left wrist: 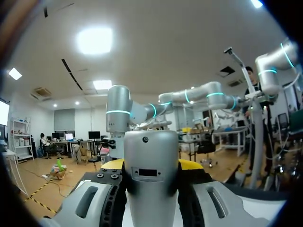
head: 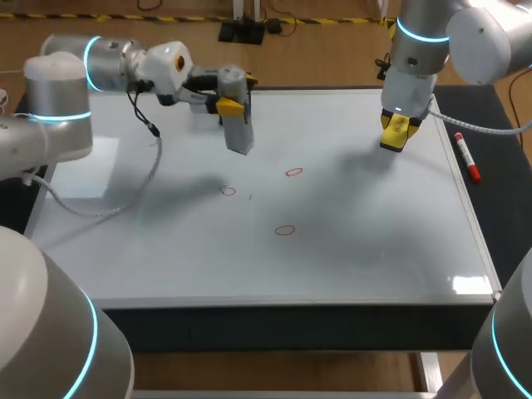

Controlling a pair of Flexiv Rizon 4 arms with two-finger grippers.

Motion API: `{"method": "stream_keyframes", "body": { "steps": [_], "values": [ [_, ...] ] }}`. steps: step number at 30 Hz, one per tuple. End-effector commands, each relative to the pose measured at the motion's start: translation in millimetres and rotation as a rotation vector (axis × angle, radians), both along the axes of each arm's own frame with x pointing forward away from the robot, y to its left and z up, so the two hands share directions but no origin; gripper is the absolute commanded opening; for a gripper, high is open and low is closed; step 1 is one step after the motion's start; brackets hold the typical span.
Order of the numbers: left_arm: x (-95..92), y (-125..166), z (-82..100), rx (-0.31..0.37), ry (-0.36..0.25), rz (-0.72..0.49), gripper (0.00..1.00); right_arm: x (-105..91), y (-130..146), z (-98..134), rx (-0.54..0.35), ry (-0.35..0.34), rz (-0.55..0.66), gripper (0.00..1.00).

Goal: Pick up the inspection probe, press it on each red-marked spot on the whiteboard one by one, put down the probe, pick up the eraser, and wipe off all the red marks.

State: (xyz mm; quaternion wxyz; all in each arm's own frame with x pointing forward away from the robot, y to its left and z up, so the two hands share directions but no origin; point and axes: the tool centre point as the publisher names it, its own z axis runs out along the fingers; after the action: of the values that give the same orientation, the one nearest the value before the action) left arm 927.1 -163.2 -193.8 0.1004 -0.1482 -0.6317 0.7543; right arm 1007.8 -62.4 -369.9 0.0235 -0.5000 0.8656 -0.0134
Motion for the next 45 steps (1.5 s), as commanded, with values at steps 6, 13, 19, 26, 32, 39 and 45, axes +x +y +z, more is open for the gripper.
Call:
{"method": "stream_keyframes", "body": {
  "steps": [6,13,19,26,32,39,45],
  "values": [
    [-18.8,-14.4,-12.1,0.008,0.01,0.009,0.0,0.2,-0.5,1.3,-0.004,0.001,0.001,0.0],
    [-31.1,-13.2,-21.6,0.011,0.027,0.043,0.0,0.2,-0.5,1.3,-0.004,0.001,0.001,0.0],
    [-36.4,-5.5,-32.0,0.02,0.053,0.091,0.0,0.2,-0.5,1.3,-0.004,0.001,0.001,0.0],
    [-37.9,4.9,-43.6,0.017,0.063,0.12,0.0,0.2,-0.5,1.3,-0.004,0.001,0.001,0.0],
    [-34.7,11.7,-54.0,0.018,0.086,0.145,0.0,0.2,-0.5,1.3,-0.004,0.001,0.001,0.0],
    [-31.1,15.6,-62.7,0.02,0.114,0.161,0.0,0.2,-0.5,1.3,-0.004,0.001,0.001,0.0],
    [-27.1,18.1,-70.2,0.021,0.133,0.173,0.0,0.2,-0.5,1.3,-0.004,0.001,0.001,0.0]
  ]
}}
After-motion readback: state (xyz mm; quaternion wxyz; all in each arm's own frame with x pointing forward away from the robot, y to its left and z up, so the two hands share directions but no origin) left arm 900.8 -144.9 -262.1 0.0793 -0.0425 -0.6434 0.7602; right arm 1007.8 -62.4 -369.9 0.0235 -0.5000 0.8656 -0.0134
